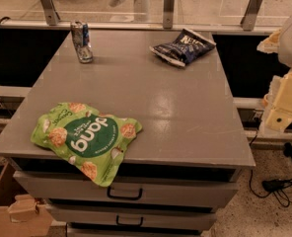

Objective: Pick green rice chip bag

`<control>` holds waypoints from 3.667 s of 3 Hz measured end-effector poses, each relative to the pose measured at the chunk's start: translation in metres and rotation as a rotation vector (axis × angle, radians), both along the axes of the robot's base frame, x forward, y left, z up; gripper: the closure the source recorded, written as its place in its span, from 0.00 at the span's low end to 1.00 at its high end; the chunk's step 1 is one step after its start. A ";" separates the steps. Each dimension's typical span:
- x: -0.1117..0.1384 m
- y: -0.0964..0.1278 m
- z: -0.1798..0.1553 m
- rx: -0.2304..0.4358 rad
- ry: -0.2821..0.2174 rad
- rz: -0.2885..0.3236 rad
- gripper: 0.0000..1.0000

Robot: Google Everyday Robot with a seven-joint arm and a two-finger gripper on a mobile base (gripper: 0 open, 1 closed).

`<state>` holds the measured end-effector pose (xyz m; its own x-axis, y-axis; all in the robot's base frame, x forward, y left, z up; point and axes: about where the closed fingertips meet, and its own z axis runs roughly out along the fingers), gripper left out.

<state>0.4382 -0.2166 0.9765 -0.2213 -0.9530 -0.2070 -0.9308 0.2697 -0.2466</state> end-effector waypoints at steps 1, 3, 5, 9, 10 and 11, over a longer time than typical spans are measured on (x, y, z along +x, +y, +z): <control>0.000 0.000 0.000 0.000 0.000 0.000 0.00; 0.018 0.030 -0.024 0.091 0.031 0.072 0.00; 0.045 0.177 -0.068 0.366 0.136 0.349 0.00; 0.044 0.278 -0.095 0.638 0.166 0.459 0.00; 0.041 0.303 -0.112 0.712 0.186 0.472 0.00; 0.038 0.316 -0.126 0.769 0.205 0.466 0.00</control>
Offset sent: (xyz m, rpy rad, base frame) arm 0.0052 0.0009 -0.0071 0.0305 0.0129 0.0028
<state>0.4763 0.0990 0.8505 0.0482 -0.5715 -0.8192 -0.9922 -0.1219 0.0266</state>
